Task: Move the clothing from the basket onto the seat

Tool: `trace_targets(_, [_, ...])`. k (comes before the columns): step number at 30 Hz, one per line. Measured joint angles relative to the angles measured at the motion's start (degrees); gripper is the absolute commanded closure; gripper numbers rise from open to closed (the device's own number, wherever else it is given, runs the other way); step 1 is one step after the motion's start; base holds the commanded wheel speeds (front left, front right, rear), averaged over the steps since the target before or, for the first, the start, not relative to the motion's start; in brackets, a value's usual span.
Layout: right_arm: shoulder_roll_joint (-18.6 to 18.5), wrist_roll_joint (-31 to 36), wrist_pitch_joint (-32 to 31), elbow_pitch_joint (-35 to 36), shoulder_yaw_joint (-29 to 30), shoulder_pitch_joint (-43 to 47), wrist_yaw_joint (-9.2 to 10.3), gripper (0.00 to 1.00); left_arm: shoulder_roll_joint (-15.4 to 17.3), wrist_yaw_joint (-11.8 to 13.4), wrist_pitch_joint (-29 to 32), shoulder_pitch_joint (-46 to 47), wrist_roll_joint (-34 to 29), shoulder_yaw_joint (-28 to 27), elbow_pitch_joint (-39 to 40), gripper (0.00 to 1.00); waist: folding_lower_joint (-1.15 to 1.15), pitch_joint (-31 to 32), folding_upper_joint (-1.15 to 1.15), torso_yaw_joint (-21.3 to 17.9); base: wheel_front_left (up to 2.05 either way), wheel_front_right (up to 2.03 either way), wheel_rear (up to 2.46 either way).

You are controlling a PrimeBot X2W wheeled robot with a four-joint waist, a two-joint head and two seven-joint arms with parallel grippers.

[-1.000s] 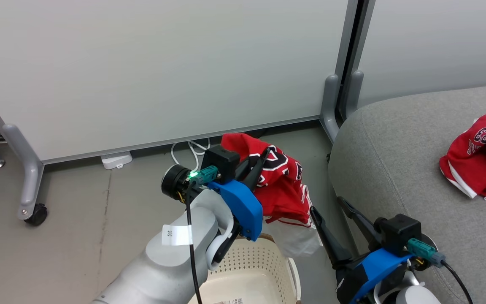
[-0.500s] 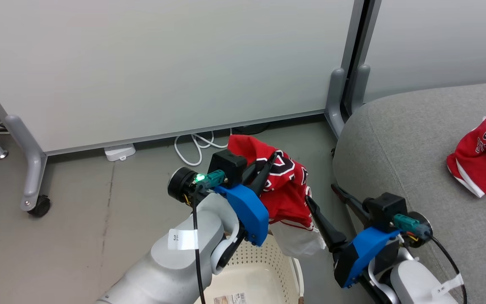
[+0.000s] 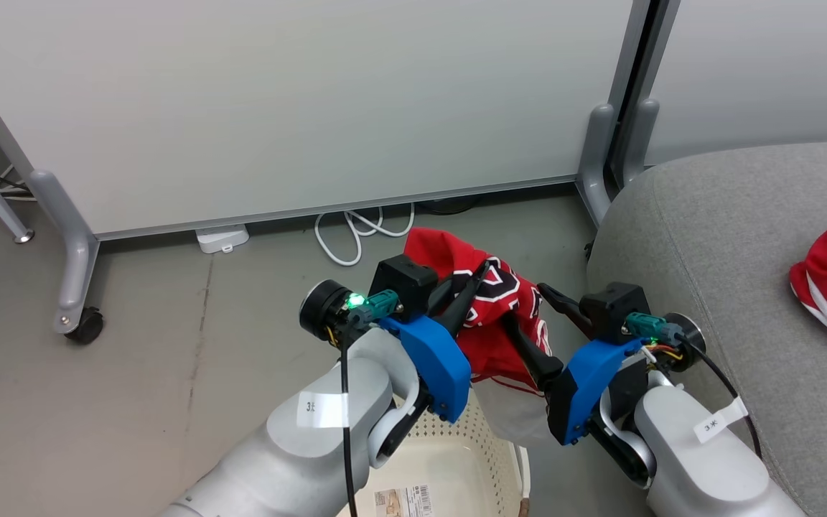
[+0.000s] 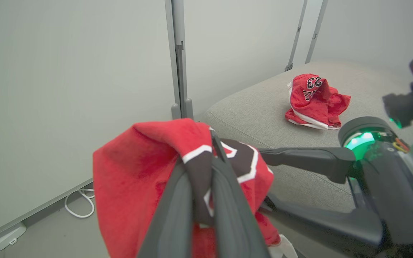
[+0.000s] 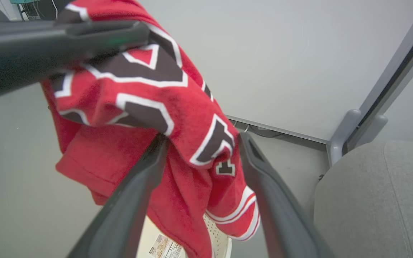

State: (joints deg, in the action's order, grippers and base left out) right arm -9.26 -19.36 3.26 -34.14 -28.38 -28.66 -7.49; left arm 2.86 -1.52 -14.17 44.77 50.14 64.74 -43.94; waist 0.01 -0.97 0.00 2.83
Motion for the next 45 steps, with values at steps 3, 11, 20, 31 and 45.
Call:
trace_targets(3, [0.3,-1.0,1.3,-3.1,-1.2,-2.4,0.00,0.00,0.0,0.0,-0.1,0.1,0.3,0.7,0.2,1.00,0.00,-0.3,0.00,0.3,0.00,0.00,0.00])
trace_targets(11, [1.7,-5.2,3.5,-10.5,-7.0,-8.0,0.00,0.00,0.0,0.0,-0.1,0.8,1.0,1.9,0.5,1.00,0.00,-0.9,0.00,0.8,0.00,0.00,0.00])
trace_targets(20, [2.4,-11.8,6.7,-15.8,-12.5,-11.2,0.00,1.00,0.0,0.3,-0.4,1.1,1.8,2.8,0.6,1.00,0.00,-0.4,0.00,1.1,0.00,0.00,0.00])
trace_targets(31, [2.4,-18.6,9.5,-17.9,-17.6,-11.1,0.00,1.00,0.0,0.7,-0.6,0.8,2.4,2.4,-1.0,1.00,0.00,0.8,0.00,0.1,0.00,0.00,0.00])
trace_targets(45, [2.2,-22.2,11.3,-19.8,-20.2,-12.3,0.00,1.00,0.0,0.7,-0.7,0.8,3.4,2.6,-1.3,1.00,0.00,0.7,0.00,0.0,0.00,0.00,0.00])
